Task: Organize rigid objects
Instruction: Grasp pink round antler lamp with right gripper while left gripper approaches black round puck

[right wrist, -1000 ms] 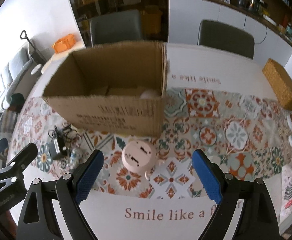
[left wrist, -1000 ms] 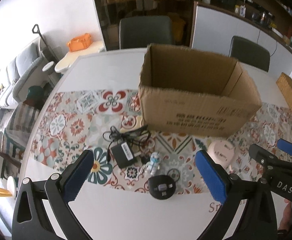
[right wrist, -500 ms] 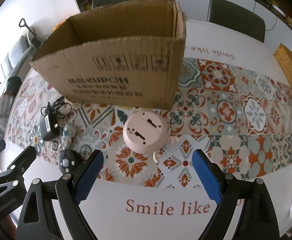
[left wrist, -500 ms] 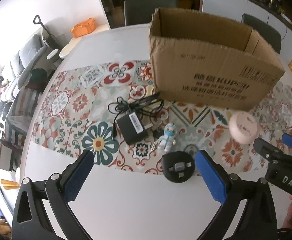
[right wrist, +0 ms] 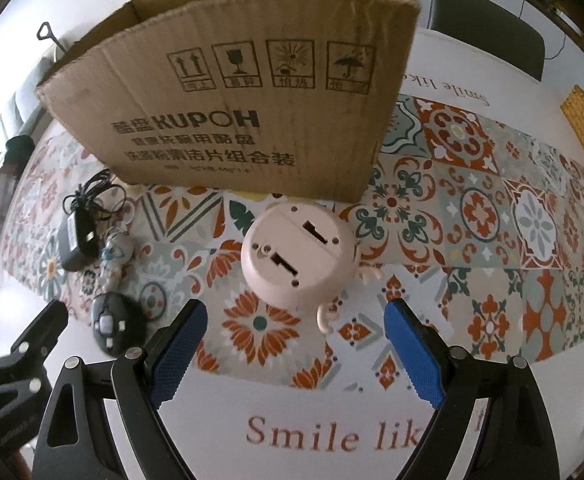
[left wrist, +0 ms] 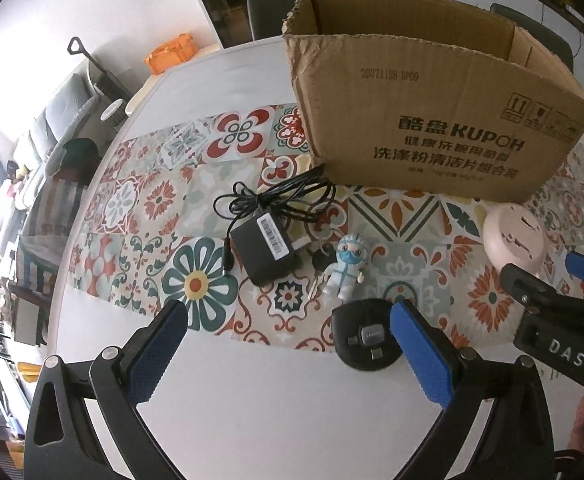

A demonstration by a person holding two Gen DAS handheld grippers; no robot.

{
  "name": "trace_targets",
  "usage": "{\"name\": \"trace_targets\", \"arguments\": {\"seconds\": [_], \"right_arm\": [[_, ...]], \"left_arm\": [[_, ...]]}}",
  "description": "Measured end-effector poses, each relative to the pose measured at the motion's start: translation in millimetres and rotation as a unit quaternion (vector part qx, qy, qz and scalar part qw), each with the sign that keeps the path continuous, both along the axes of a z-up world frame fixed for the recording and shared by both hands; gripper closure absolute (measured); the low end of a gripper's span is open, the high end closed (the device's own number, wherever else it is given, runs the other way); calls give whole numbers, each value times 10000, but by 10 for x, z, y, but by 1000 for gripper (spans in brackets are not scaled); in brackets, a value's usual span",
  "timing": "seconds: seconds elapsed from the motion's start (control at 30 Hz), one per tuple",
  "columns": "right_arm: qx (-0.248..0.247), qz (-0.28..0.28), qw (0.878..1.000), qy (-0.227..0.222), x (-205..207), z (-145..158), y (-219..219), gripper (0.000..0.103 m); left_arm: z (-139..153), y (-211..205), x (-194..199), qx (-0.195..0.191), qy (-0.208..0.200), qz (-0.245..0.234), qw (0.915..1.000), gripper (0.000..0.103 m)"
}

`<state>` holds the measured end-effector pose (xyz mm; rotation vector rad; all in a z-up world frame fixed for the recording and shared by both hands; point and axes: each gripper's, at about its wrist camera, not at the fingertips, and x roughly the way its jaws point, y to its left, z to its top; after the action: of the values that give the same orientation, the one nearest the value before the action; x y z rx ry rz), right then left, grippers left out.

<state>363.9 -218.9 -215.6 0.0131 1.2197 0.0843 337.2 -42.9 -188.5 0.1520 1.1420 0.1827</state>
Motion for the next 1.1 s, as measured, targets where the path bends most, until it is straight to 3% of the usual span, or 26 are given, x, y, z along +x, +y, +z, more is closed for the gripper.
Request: {"name": "trace_targets", "arguments": {"seconds": [0.63,0.7,0.8,1.1], "right_arm": [[-186,-210,9995,116,633,-327,22,13],[-218,-226,9994,110,701,-340,10,15],[-262,-249,9993,104,804,-349,-17,27],[-337,-104,9994,28,858,-306,-74,33]], "left_arm": [[-103,-121,349,107,41,-56,9999,0],[-115,-125,360,117,58,-66,9999,0],[-114,-140,366,132,61,-80,9999,0],[-98,-131,316,126,68,-73,9999,0]]}}
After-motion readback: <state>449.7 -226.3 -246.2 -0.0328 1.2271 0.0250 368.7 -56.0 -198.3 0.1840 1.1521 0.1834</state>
